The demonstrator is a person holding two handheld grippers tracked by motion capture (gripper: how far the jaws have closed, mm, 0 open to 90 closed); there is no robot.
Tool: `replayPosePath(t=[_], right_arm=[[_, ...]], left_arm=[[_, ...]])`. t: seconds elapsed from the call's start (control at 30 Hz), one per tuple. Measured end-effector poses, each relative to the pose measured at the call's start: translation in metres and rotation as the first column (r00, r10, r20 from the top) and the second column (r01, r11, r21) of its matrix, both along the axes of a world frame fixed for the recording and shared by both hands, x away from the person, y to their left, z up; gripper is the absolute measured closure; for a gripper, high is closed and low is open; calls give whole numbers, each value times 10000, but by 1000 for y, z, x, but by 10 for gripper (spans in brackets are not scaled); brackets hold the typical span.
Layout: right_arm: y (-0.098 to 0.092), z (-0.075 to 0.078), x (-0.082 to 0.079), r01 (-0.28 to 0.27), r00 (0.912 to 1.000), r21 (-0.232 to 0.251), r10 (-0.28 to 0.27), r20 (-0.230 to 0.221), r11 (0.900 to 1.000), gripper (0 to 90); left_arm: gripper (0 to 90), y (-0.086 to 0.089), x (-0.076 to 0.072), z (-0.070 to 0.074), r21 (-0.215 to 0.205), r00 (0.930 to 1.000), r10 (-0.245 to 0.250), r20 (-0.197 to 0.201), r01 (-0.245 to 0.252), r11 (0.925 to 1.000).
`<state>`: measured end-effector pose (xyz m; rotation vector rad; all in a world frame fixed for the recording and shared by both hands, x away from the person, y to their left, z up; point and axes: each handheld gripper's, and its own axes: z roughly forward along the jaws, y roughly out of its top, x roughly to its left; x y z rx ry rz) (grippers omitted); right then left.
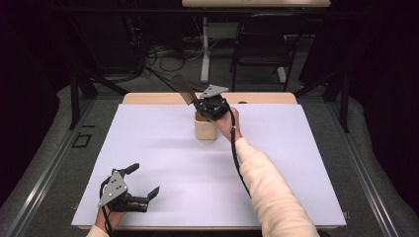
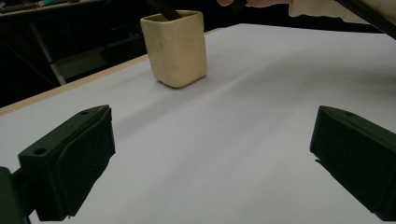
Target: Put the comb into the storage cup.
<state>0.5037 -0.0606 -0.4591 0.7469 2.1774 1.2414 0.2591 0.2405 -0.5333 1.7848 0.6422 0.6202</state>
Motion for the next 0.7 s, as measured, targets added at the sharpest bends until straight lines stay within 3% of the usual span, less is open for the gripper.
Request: replayPosePath(t=[0.7], right_arm=[[-4, -8, 2, -22, 9996, -220, 16, -265, 9998, 721]], left_arm=[[0, 0, -1, 0, -24, 10000, 46, -9, -46, 10000]])
